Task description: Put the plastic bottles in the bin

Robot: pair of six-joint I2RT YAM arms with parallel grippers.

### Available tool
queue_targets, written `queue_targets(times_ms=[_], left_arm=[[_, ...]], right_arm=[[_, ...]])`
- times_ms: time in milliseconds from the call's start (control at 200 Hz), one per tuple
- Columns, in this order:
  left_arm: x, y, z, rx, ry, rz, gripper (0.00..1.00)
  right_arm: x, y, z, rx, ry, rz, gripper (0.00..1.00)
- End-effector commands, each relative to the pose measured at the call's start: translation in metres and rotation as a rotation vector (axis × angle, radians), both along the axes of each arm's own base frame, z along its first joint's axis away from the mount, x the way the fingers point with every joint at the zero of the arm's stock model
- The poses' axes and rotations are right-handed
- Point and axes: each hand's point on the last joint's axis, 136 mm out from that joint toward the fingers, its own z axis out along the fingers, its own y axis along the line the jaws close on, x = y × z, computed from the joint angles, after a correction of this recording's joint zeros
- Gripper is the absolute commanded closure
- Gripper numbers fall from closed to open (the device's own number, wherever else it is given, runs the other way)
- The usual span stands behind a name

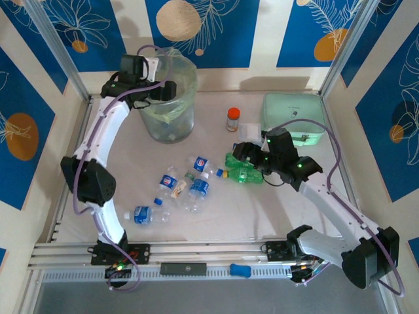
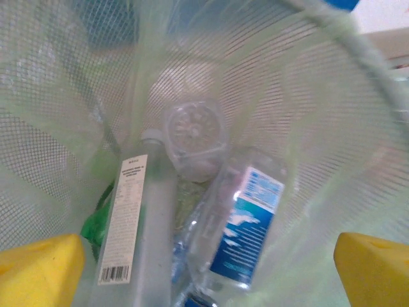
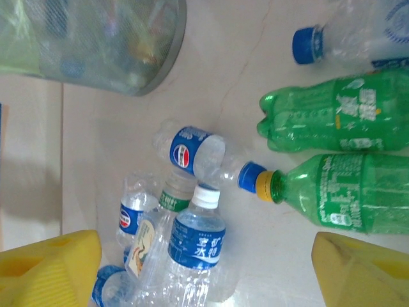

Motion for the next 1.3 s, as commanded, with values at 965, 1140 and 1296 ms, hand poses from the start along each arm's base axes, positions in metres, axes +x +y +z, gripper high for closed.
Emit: queue_targets(times_ms=[965,1140,1296], left_arm=[[-0.231,-0.005,-0.137,-0.713,0.137,0.041,0.01],[-0.233,0.000,-0.143,-0.686,0.125,0.060,0.00],[-0.229,-0.001,-0.145,-0.693,0.121,0.071,0.00]], right_arm=[[-0.031,0.162,-0.132,-0.130,0.298,0.172,0.16],[-0.036,0.159,-0.149,-0.152,0.333,0.159,0.18],[-0.037,0.159,-0.159,-0.159,0.349,0.164,0.21]])
